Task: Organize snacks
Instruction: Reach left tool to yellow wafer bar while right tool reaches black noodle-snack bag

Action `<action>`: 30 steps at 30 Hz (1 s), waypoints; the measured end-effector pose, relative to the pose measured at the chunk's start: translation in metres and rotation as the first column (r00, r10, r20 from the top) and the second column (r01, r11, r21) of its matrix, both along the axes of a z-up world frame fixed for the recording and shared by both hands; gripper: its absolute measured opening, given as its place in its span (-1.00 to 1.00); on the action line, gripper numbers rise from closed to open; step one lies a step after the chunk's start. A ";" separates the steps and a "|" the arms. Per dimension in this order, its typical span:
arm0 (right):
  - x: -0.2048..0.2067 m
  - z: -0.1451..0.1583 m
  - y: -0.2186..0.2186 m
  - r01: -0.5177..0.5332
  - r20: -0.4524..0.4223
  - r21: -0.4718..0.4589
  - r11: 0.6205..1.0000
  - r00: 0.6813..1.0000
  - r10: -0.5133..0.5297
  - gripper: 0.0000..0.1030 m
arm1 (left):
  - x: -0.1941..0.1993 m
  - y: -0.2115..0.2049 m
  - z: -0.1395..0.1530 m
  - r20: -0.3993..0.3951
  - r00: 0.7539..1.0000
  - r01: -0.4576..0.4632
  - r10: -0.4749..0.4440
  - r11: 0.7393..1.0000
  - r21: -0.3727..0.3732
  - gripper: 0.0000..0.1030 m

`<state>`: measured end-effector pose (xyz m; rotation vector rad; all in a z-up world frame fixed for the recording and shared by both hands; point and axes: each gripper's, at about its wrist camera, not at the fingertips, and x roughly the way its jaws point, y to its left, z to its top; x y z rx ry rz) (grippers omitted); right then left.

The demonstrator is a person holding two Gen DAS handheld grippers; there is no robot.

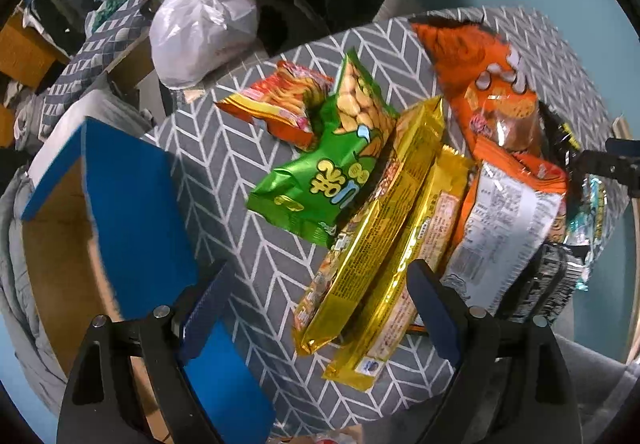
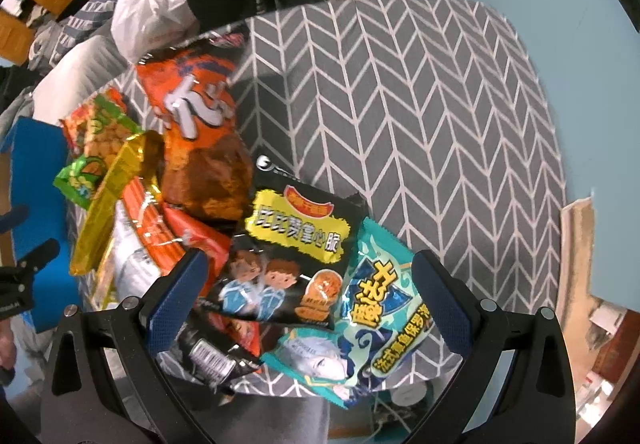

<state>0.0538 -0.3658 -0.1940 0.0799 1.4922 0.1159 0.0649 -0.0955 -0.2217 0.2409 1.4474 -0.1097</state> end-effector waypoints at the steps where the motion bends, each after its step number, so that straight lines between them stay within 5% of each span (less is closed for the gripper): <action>1: 0.000 -0.004 -0.001 0.005 -0.009 -0.001 1.000 1.000 -0.005 0.96 | 0.001 0.000 -0.004 -0.006 1.000 0.001 -0.001 1.000 0.004 0.74; 13: 0.011 -0.041 -0.004 0.084 -0.063 0.107 0.991 0.995 -0.077 0.94 | 0.011 -0.005 -0.034 -0.034 0.999 -0.011 0.011 1.000 -0.003 0.74; 28: 0.038 -0.095 0.003 0.152 -0.104 0.189 0.970 0.986 -0.134 0.45 | 0.030 -0.005 -0.053 -0.052 0.999 -0.009 0.006 0.998 -0.058 0.71; 30: 0.039 -0.098 0.001 0.160 -0.105 0.198 0.967 0.984 -0.141 0.40 | 0.030 -0.002 -0.055 -0.058 0.998 -0.003 -0.003 0.995 -0.095 0.51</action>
